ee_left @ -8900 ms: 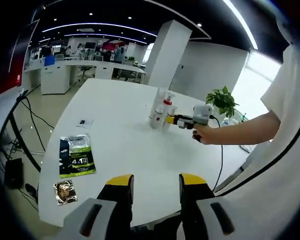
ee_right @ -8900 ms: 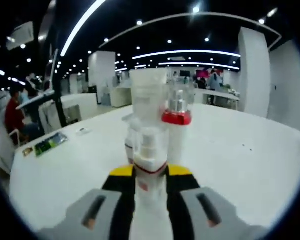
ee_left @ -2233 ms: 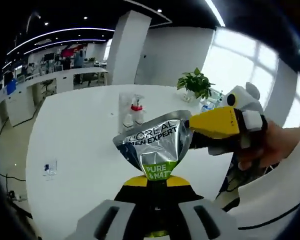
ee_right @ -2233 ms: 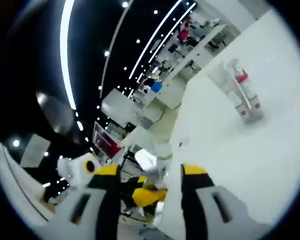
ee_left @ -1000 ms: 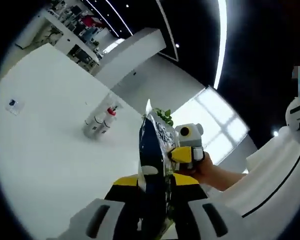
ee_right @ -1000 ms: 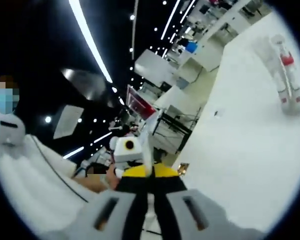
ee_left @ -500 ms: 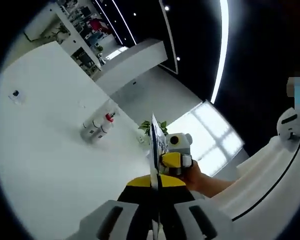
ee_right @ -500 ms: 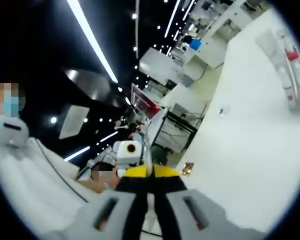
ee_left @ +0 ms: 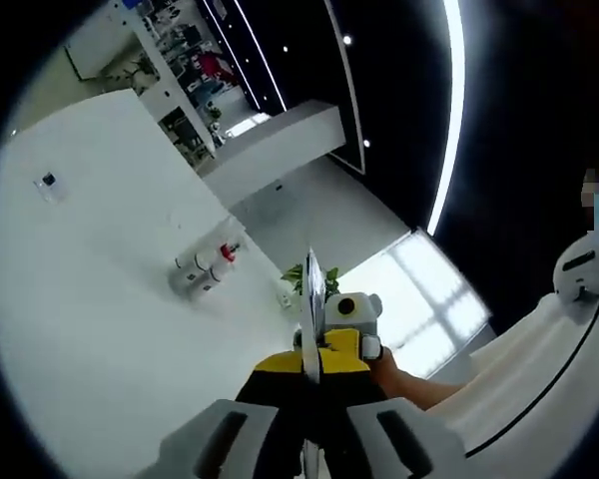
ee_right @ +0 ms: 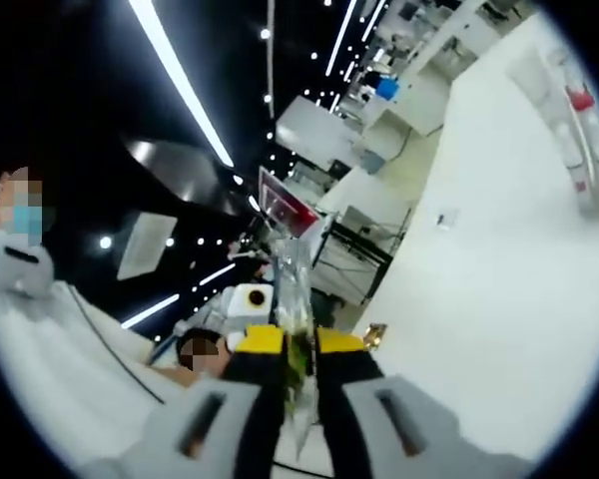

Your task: Arrange the skincare products in the storage area until every visible bottle or jar stands upright without overlapping.

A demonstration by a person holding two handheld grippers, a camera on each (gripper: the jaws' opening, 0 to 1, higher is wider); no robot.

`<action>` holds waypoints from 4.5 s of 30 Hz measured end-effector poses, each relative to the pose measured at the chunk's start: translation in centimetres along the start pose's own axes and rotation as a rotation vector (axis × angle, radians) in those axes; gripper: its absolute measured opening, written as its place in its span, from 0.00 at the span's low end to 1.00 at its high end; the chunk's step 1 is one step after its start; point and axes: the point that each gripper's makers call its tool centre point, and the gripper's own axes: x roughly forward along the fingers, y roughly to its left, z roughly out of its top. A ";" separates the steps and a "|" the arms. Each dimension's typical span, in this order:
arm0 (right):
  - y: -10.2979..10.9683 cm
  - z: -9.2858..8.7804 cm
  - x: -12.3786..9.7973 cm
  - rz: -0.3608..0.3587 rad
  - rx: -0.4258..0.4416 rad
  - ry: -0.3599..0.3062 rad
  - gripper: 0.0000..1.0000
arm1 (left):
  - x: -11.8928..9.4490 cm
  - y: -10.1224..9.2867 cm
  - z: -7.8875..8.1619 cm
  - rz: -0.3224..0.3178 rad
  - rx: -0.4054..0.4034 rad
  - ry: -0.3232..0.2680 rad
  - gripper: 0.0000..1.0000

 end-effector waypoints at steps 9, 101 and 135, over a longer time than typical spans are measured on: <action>0.0 -2.0 0.1 0.006 0.032 0.024 0.12 | 0.7 -0.7 -0.4 0.014 0.062 0.010 0.02; -5.4 2.4 -10.0 -0.364 -0.141 -0.321 0.56 | 8.1 7.5 5.2 0.010 -0.270 0.108 0.00; -6.0 -0.7 -16.1 -0.550 -0.114 -0.485 0.78 | 12.1 17.6 10.5 0.271 -0.293 0.106 0.01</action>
